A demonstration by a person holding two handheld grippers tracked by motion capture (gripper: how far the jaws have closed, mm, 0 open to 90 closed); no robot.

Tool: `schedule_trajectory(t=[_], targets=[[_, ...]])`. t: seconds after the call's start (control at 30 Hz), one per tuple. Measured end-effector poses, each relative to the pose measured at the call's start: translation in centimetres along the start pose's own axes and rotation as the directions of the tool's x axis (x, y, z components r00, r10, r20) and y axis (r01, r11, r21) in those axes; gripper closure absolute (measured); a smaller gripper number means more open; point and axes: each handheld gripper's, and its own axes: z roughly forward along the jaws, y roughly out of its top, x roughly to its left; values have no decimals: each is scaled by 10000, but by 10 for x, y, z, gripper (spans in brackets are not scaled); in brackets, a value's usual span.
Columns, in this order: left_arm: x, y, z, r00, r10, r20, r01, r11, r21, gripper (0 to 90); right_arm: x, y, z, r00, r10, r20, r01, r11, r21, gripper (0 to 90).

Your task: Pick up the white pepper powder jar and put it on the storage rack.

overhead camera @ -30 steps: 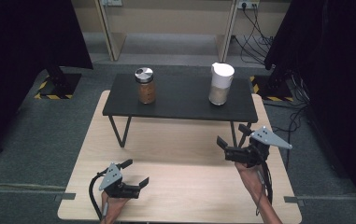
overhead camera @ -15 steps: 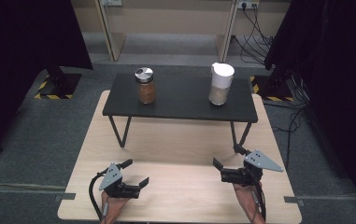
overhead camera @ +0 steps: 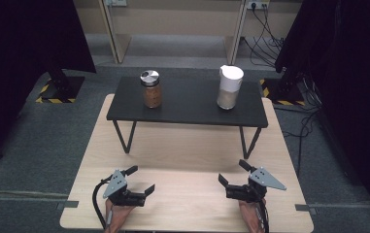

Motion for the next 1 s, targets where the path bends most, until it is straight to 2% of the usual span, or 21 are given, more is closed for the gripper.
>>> schedule_trajectory(t=[0.17, 0.37, 0.43, 0.53, 0.7, 0.87, 1.0], targets=[[0, 0, 0, 10000, -6, 1, 6, 10000, 2, 10, -1, -9, 2, 10000, 3, -8, -3, 10000, -50, 13], [0, 0, 0, 10000, -35, 0, 35, 10000, -2, 10, -2, -16, 9, 9999, -151, 34, 150, 9994, 322, 13], [1, 0, 0, 10000, -66, 5, 66, 10000, 14, 10, -1, -18, 12, 9994, -344, 48, 342, 9982, 490, 13], [1, -1, 0, 9999, -164, -11, 164, 9999, -5, 10, -2, -18, 15, 9994, -355, -54, 358, 9971, 669, 13], [1, -1, 0, 9997, -217, -66, 217, 9998, -12, 9, -3, -18, 15, 9973, -635, -356, 657, 9958, 645, 12], [1, 0, 0, 9997, -207, -94, 207, 9998, 2, 10, -8, -19, 15, 9976, -415, -557, 451, 9969, 650, 12], [0, 0, 0, 9998, -173, -89, 173, 9998, 10, 10, -4, -17, 16, 9953, -766, -593, 808, 9941, 723, 12]])
